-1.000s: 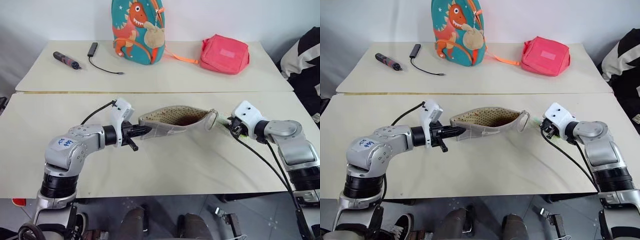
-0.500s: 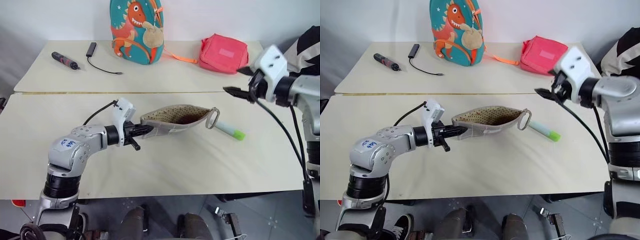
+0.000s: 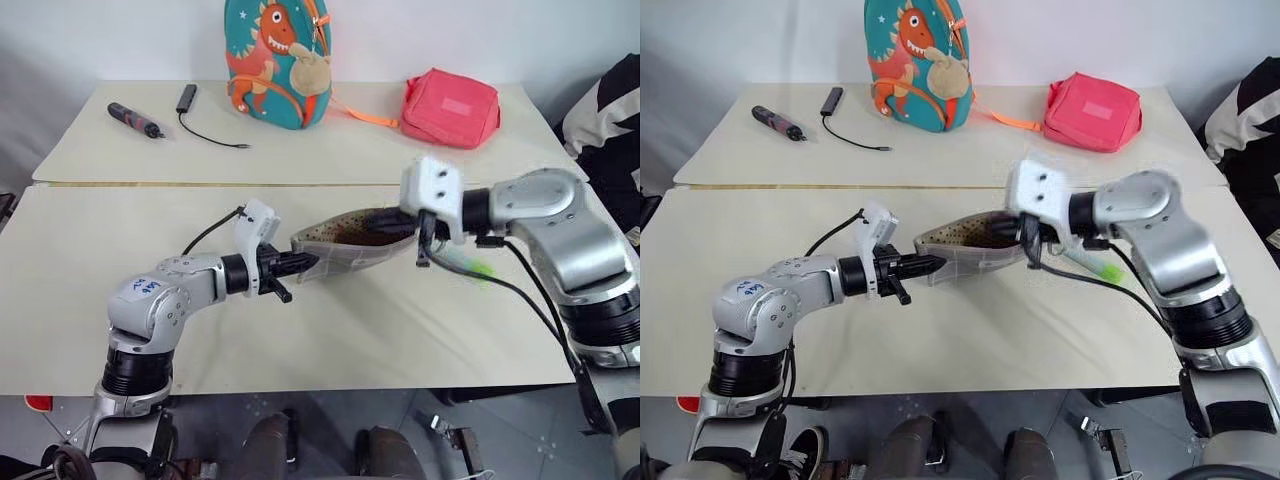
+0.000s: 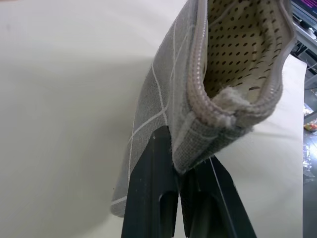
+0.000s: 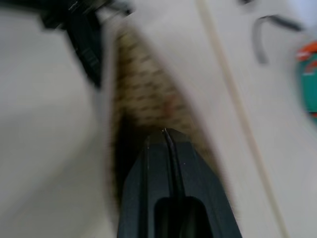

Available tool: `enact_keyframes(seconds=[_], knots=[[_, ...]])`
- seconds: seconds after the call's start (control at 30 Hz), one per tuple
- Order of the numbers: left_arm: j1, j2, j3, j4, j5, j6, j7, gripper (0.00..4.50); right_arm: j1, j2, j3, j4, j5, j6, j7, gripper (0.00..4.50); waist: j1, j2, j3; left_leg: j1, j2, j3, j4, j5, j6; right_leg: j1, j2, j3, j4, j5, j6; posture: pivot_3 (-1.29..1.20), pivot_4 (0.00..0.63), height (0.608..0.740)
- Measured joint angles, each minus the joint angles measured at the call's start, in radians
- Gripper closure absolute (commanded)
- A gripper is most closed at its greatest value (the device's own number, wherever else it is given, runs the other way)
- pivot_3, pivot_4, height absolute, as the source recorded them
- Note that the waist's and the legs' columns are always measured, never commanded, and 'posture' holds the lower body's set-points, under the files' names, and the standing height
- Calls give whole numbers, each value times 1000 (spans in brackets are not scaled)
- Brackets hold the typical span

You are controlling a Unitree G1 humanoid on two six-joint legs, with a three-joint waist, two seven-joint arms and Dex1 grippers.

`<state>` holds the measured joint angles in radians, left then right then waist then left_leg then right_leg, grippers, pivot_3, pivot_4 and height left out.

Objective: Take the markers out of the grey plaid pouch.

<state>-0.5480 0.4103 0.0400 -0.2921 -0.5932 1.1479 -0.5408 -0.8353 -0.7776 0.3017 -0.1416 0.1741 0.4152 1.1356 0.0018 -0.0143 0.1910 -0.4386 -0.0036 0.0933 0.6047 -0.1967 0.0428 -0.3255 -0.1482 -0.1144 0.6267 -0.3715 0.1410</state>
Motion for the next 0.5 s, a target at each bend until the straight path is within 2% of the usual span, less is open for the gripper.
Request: enact_keyframes(seconds=[0.17,0.2,0.27,0.47,0.5], knots=[[-7,4,-30,-2,-5,4,5,4500,-71,54,135,170,-207,-166,-9,4463,-6,0,0,1,0,1,0,0,0,0,1,1,1,0,0,0,150,740],[-7,4,-35,-2,-4,2,5,4500,-78,59,145,182,-219,-170,-4,4303,-5,0,0,1,1,0,1,0,0,0,1,0,0,0,0,0,150,740],[-9,5,-46,0,-1,-4,4,4500,-99,85,178,228,-262,-183,14,3896,-5,0,0,1,1,0,1,0,0,0,1,0,1,0,0,0,150,740],[-12,5,-50,24,-2,-13,3,4500,-127,131,209,292,-360,-247,26,1823,-5,0,0,1,1,0,1,0,0,1,1,0,0,0,0,0,150,740],[-12,5,-50,27,-2,-15,3,4500,-127,138,210,298,-370,-255,28,1823,-5,0,0,1,1,0,1,0,0,1,1,0,0,0,0,0,150,740]])
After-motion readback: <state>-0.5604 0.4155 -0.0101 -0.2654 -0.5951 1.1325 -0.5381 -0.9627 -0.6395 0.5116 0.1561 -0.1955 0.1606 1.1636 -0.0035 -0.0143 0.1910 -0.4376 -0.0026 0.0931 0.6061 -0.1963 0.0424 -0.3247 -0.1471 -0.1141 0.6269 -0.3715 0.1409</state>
